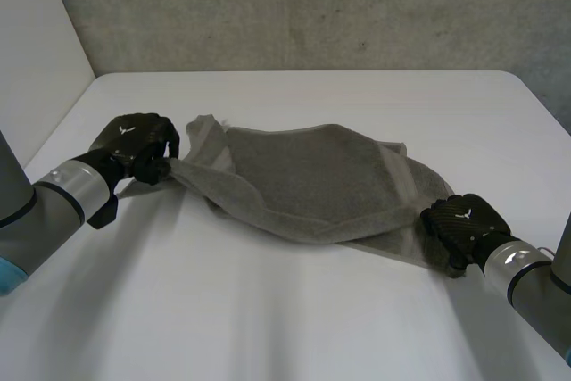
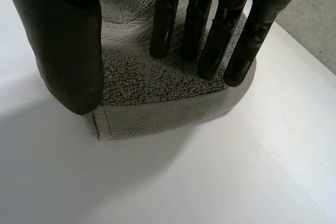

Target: Fold the towel.

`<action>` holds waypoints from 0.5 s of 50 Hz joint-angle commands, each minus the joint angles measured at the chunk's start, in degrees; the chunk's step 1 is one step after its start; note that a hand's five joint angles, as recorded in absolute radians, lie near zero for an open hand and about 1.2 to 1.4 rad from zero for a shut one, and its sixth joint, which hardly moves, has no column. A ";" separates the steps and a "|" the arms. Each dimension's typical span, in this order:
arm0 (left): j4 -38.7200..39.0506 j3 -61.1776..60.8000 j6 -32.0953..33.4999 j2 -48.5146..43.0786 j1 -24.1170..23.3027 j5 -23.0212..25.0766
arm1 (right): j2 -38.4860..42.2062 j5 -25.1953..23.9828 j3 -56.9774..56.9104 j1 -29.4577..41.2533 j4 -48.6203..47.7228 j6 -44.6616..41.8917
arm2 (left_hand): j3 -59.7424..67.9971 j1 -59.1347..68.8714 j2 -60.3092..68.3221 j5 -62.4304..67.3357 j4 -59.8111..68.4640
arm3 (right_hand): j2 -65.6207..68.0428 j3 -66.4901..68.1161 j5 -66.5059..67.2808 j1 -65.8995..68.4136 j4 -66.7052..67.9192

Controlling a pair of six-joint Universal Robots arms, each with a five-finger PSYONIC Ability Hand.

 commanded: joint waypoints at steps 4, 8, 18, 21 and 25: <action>0.00 -0.04 0.00 -0.21 -0.09 0.03 | 0.95 0.07 -0.71 -0.13 -0.77 -0.02 | 2.88 5.07 5.25 5.02 2.07 | -2.28 -2.08 -0.52 -1.63 -2.06; 0.00 -0.04 0.00 -0.38 -0.09 0.03 | 1.03 0.16 -0.89 -0.13 -1.47 -0.02 | 2.88 5.07 5.25 5.02 2.07 | -1.95 -1.74 -0.19 -1.29 -1.72; 0.00 -0.04 0.00 -0.47 -0.09 0.03 | 2.18 0.42 -1.77 -0.04 -2.00 -0.02 | 2.88 5.07 5.25 5.02 2.07 | -1.78 -1.57 -0.02 -1.12 -1.55; 0.00 -0.04 0.00 -0.47 -0.09 0.03 | 2.26 0.42 -1.86 -0.04 -2.18 -0.02 | 2.88 5.07 5.25 5.02 2.07 | -1.78 -1.57 -0.02 -1.12 -1.55; 0.00 -0.04 0.00 -0.47 -0.09 0.03 | 2.61 0.51 -2.03 -0.04 -2.53 -0.02 | 2.88 5.07 5.25 5.02 2.07 | -1.61 -1.40 0.15 -0.95 -1.38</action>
